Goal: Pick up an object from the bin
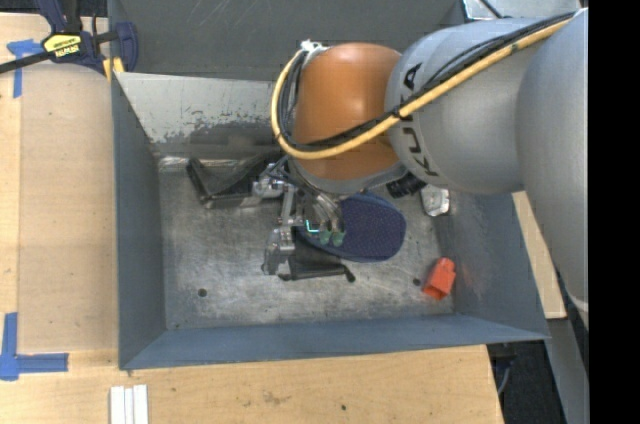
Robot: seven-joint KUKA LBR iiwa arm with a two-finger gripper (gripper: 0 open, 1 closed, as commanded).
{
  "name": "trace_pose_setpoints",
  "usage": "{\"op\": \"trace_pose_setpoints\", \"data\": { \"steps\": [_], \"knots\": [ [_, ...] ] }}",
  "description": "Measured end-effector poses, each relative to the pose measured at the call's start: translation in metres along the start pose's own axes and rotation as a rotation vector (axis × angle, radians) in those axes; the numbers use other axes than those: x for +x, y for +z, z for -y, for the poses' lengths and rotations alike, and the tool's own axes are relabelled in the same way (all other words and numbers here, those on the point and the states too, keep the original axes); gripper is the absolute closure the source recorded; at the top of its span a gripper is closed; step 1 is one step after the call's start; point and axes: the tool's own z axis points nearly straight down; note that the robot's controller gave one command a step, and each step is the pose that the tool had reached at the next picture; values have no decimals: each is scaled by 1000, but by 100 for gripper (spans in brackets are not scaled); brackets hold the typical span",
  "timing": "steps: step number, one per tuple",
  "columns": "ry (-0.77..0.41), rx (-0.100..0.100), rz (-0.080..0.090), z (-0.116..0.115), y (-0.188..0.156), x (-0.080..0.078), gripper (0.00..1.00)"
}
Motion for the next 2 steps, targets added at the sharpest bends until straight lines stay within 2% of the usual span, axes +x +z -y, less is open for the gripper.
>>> {"op": "trace_pose_setpoints", "data": {
  "steps": [1,2],
  "knots": [
    [-21,4,3,100,59,-5,0],
    [136,-8,24,110,70,21,0]
  ]
}}
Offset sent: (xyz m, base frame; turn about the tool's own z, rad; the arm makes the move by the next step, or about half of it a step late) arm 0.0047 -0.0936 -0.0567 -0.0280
